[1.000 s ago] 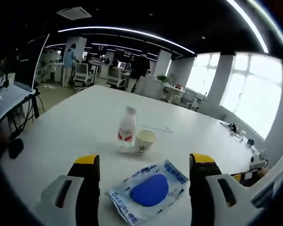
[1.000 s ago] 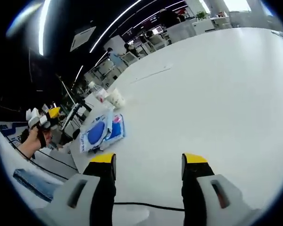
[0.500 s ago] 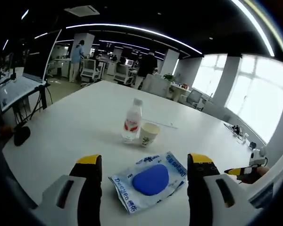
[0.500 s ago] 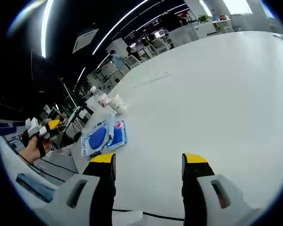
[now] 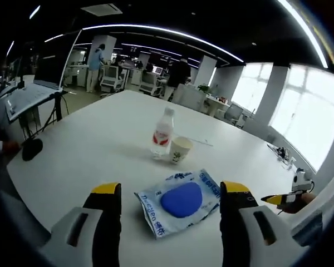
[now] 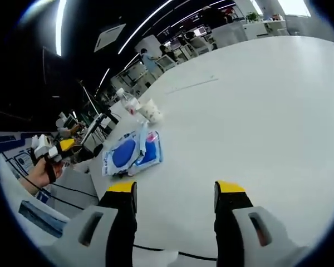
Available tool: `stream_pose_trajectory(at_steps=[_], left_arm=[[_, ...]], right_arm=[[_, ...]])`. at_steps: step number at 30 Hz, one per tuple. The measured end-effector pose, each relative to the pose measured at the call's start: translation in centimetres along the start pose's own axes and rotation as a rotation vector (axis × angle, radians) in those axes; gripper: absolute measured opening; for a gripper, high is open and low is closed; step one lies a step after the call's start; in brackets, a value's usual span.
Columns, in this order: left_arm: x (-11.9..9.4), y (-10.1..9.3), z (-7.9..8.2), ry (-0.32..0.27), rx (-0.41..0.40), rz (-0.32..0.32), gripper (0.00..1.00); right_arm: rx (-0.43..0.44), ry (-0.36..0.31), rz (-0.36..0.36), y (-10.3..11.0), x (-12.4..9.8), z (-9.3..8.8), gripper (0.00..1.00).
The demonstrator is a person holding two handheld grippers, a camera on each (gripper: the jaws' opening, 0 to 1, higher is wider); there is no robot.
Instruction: Arrange the tabletop items into an orderly group along one side of the table until the central work area is clear of visible clutter.
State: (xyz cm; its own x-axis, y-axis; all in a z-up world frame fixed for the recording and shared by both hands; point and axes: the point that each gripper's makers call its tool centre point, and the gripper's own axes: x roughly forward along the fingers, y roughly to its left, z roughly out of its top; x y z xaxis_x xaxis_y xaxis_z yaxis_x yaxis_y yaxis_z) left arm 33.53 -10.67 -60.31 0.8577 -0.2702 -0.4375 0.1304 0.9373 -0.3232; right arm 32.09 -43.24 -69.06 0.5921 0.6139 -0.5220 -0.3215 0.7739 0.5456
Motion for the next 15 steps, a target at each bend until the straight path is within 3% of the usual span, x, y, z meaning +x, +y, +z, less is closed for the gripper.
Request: stream_pose_trajectory(at_steps=[15], left_arm=[[-0.8, 1.9, -0.3, 0.007, -0.032, 0.041, 0.71]], right_arm=[[-0.118, 0.094, 0.08, 3.5, 3.7, 0.5, 0.53]])
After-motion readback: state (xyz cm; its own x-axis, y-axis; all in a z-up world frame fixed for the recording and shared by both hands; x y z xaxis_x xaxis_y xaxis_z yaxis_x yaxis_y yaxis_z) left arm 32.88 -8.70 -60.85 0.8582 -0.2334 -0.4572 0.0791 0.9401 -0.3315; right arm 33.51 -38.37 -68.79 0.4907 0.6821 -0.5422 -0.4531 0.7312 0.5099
